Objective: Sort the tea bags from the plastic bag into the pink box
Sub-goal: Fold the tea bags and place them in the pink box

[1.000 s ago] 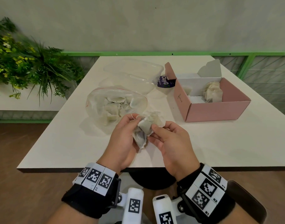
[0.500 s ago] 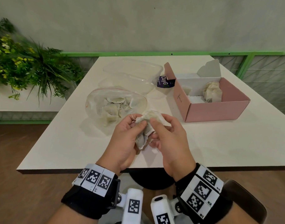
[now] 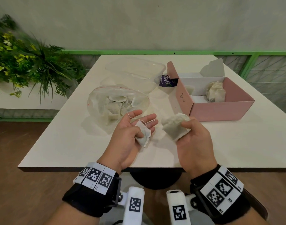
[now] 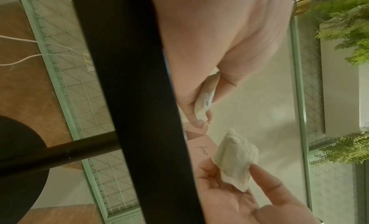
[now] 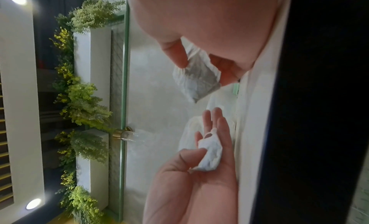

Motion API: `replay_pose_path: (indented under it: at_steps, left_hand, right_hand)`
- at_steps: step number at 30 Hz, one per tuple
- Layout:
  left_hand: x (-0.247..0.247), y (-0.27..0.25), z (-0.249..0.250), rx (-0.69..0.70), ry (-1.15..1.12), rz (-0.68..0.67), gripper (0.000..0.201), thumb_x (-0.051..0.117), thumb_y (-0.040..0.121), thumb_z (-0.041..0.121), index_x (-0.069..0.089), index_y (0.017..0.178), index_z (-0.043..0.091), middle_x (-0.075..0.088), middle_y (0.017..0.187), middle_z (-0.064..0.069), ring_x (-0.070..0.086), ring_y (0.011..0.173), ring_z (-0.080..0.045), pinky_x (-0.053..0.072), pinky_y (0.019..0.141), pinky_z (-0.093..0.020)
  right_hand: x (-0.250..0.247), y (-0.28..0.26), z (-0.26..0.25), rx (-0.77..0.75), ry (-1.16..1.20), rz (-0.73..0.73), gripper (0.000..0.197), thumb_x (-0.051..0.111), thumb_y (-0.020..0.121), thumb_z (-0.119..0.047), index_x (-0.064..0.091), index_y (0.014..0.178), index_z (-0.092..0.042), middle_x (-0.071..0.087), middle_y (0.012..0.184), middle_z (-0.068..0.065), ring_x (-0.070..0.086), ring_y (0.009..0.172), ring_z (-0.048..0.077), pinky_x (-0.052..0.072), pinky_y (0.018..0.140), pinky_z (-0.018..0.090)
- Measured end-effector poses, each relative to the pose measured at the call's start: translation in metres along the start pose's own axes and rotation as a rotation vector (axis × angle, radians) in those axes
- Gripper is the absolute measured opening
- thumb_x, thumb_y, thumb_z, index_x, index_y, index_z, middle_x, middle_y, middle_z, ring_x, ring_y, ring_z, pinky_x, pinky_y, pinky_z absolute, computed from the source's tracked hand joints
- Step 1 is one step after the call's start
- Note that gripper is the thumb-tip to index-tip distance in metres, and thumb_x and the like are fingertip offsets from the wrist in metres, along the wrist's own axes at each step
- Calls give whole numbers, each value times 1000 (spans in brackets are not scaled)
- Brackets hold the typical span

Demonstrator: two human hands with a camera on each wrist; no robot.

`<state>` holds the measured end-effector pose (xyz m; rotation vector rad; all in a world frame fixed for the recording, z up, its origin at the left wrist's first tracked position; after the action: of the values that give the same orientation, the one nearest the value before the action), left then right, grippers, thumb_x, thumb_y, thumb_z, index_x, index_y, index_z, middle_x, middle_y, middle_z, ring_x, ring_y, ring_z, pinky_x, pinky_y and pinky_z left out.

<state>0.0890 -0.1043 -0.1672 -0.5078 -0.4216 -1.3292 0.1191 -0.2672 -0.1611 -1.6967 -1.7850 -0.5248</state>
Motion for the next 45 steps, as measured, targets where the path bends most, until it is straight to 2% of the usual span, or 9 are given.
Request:
replay_pose_path:
  at_steps: [3, 7, 11, 17, 26, 30, 34, 38, 45]
  left_hand:
    - [-1, -1, 1, -2, 19, 4, 62, 23, 86, -25, 48, 133, 5, 72, 121, -23, 68, 118, -36, 52, 103, -47]
    - [2, -4, 2, -2, 39, 12, 41, 37, 101, -8, 52, 136, 7, 73, 123, -16, 66, 123, -33, 48, 108, -53]
    - [5, -6, 5, -18, 57, -29, 47, 41, 97, -10, 56, 136, 11, 73, 126, -11, 72, 111, -28, 51, 101, -49]
    - [2, -7, 5, -1, -14, -52, 43, 39, 105, 4, 49, 143, 20, 70, 132, -9, 65, 126, -26, 50, 104, -52]
    - [0, -8, 7, 7, -90, -81, 47, 38, 105, 6, 46, 148, 22, 69, 134, -8, 59, 133, -26, 42, 114, -53]
    - [0, -9, 7, -6, -68, -89, 47, 37, 104, 6, 48, 147, 21, 70, 133, -10, 59, 133, -28, 47, 105, -47]
    - [1, -9, 5, -38, -78, -61, 49, 57, 93, 19, 52, 142, 18, 69, 131, -17, 66, 122, -35, 52, 94, -47]
    - [4, -9, 1, 25, 77, -58, 59, 72, 84, 2, 53, 138, 16, 72, 118, -17, 71, 96, -26, 59, 74, -34]
    - [4, -8, 0, 54, 130, -44, 55, 60, 91, -13, 50, 138, 14, 75, 112, -19, 74, 89, -21, 60, 72, -30]
  right_hand:
    - [6, -10, 1, 154, -55, -138, 25, 43, 86, 0, 57, 68, -11, 57, 74, 6, 59, 70, 20, 47, 65, 31]
    - [21, -18, 15, 246, -277, -296, 18, 53, 91, 2, 65, 82, -8, 64, 80, 12, 62, 72, 21, 48, 62, 33]
    - [27, -15, 28, 172, -346, -231, 10, 63, 93, 1, 70, 99, 1, 69, 93, 20, 65, 85, 31, 51, 72, 40]
    - [29, -14, 35, 88, -423, -86, 6, 67, 92, -1, 68, 95, -6, 71, 90, 17, 68, 77, 30, 55, 56, 33]
    - [35, -18, 41, -49, -623, -74, 11, 72, 90, -8, 69, 101, -13, 71, 89, 15, 70, 68, 12, 57, 55, 27]
    - [36, -19, 43, -73, -676, -104, 9, 71, 91, -12, 69, 92, -3, 70, 82, 15, 64, 64, 15, 53, 51, 23]
    - [36, -22, 41, -118, -640, -71, 9, 70, 92, -13, 67, 90, -5, 71, 83, 12, 63, 68, 14, 53, 59, 27]
    - [31, -19, 34, -95, -495, 45, 7, 69, 93, -11, 66, 91, -5, 68, 79, 6, 61, 66, 16, 50, 57, 25]
    - [31, -6, 2, -20, -557, -23, 6, 70, 89, -3, 64, 88, -6, 63, 70, 5, 56, 50, 8, 41, 43, 18]
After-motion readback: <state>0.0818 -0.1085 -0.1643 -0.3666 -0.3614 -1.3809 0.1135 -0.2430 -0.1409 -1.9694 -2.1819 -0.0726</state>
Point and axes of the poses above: each hand's wrist, its own y-axis towards the middle knuckle, its own x-axis out of the palm, z = x × y, the point moved 3 cm from there along y, towards the middle knuckle
